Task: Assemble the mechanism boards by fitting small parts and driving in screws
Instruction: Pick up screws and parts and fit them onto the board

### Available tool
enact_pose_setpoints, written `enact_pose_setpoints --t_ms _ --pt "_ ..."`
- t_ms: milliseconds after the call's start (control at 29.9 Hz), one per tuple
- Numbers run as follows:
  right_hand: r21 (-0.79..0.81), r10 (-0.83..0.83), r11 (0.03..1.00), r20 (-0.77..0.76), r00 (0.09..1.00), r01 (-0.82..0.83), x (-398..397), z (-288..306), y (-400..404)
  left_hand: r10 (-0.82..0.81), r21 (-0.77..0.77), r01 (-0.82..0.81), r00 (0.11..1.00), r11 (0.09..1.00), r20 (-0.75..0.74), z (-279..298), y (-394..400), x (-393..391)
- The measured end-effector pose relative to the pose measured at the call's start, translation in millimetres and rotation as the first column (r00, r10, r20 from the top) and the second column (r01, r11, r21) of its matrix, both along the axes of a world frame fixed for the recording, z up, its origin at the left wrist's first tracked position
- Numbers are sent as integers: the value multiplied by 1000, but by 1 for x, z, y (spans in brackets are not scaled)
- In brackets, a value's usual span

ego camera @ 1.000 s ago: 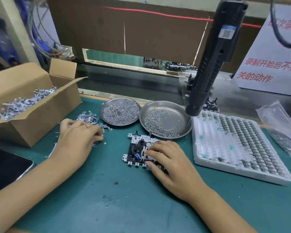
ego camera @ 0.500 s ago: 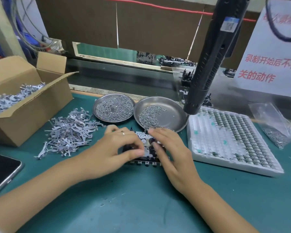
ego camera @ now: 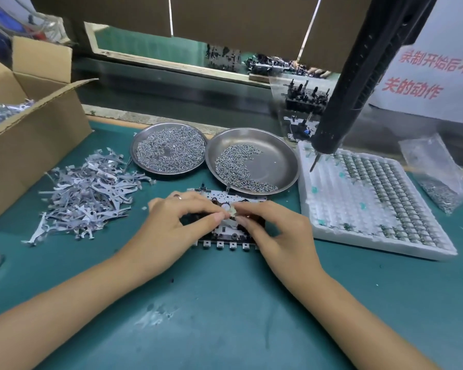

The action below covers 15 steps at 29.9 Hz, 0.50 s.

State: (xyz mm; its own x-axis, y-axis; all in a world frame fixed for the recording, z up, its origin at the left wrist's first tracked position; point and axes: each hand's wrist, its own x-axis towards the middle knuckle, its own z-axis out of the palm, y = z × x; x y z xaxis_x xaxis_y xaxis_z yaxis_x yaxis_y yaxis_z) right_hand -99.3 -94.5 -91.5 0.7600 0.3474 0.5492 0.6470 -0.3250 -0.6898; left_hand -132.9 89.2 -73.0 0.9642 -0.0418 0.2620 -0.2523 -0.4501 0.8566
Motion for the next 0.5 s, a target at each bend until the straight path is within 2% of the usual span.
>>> enact_pose_setpoints --t_ms 334,501 --pt "-38 -4 999 50 999 6 -3 2 -1 88 -64 -92 994 994 -69 -5 -3 -3" --pt "-47 0 999 53 999 3 -4 3 -1 77 -107 -87 992 990 -96 -2 -3 -4"
